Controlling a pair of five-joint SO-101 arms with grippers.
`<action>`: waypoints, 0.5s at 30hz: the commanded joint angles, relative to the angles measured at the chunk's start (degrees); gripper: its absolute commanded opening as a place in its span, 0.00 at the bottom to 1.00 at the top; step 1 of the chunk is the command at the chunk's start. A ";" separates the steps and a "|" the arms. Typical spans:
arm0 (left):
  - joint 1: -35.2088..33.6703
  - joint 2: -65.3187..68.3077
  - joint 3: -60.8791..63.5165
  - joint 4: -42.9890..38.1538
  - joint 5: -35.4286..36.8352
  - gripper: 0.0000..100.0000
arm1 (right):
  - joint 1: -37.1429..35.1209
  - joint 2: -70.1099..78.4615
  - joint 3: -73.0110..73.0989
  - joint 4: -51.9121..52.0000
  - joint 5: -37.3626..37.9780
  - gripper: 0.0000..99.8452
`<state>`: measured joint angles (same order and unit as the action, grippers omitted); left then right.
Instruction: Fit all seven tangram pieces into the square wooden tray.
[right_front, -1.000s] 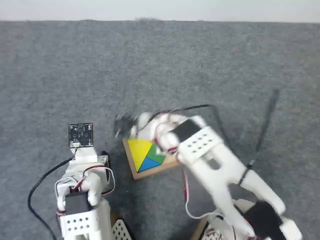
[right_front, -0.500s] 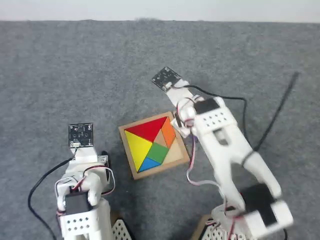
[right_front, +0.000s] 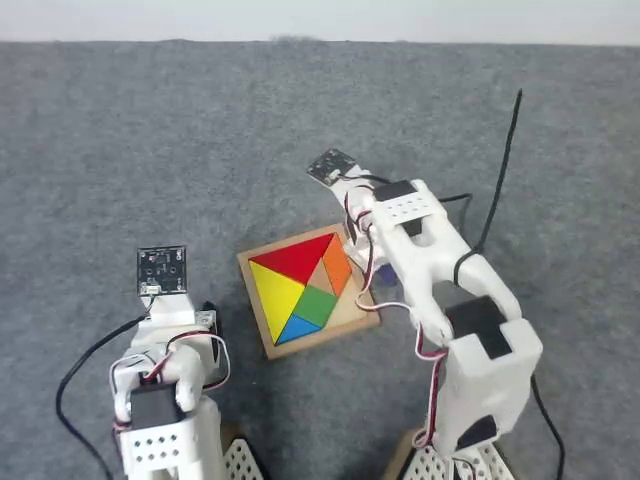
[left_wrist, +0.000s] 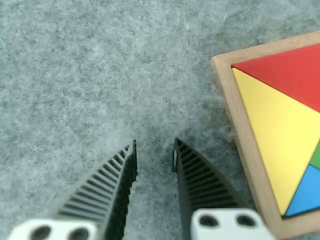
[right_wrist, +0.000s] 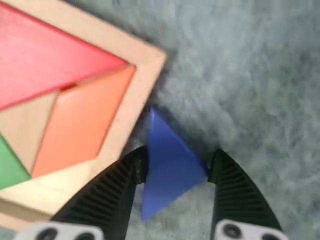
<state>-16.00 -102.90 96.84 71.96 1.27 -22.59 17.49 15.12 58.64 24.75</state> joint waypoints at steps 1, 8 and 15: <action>-0.26 -0.79 -0.31 0.09 -0.26 0.11 | 2.33 0.04 -3.16 2.15 1.32 0.21; -0.26 -0.79 -0.31 0.09 -0.26 0.11 | 3.82 1.54 -3.43 2.51 -1.05 0.13; -0.26 -0.79 -0.31 0.09 -0.26 0.11 | 3.91 -1.80 -3.25 2.51 -3.60 0.03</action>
<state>-16.00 -102.90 96.84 71.96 1.27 -18.99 19.25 12.84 60.13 22.64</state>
